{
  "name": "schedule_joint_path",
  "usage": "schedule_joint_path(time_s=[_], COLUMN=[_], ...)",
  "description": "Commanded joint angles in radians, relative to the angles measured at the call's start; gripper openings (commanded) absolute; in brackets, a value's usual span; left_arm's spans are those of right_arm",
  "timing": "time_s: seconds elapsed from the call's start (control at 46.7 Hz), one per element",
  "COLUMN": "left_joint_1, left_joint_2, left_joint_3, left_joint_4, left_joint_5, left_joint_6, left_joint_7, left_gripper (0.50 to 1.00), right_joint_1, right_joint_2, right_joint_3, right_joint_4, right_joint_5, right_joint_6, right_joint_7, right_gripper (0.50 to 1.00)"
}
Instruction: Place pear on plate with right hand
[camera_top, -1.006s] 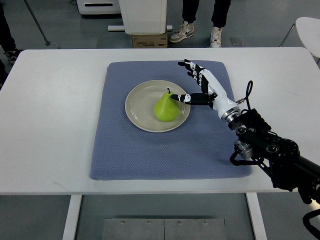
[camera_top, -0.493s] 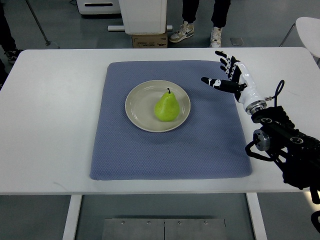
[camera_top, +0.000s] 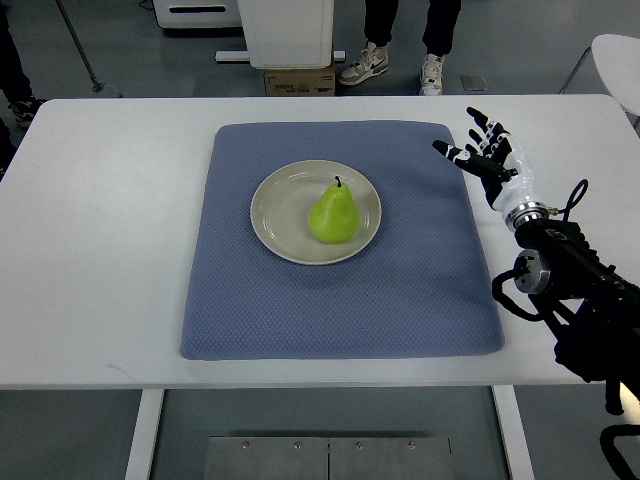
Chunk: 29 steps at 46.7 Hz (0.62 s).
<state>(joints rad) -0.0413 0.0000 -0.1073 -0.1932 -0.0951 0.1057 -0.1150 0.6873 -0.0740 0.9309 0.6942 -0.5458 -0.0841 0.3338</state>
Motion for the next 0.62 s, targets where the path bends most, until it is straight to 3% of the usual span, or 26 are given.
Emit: schedule_joint_path(time_s=[0.0, 0.193, 0.6], left_joint_1=[0.0, 0.0, 0.0], left_joint_2=[0.0, 0.0, 0.0], left_joint_3=[0.0, 0.0, 0.0], left_joint_4=[0.0, 0.0, 0.0], left_joint_5=[0.0, 0.0, 0.0], left_joint_6=[0.0, 0.0, 0.0], left_joint_7=[0.0, 0.0, 0.0], left_gripper=[1.0, 1.0, 1.0], right_joint_1=[-0.012, -0.032, -0.063], right_joint_2=[0.017, 0.069, 0.074], right_joint_3=[0.046, 0.164, 0.246], right_joint_4=[0.01, 0.027, 0.028], right_joint_5=[0.001, 0.001, 0.001], right_joint_6=[-0.003, -0.003, -0.005], right_joint_7=[0.002, 0.011, 0.01], right_gripper=[1.0, 1.0, 1.0])
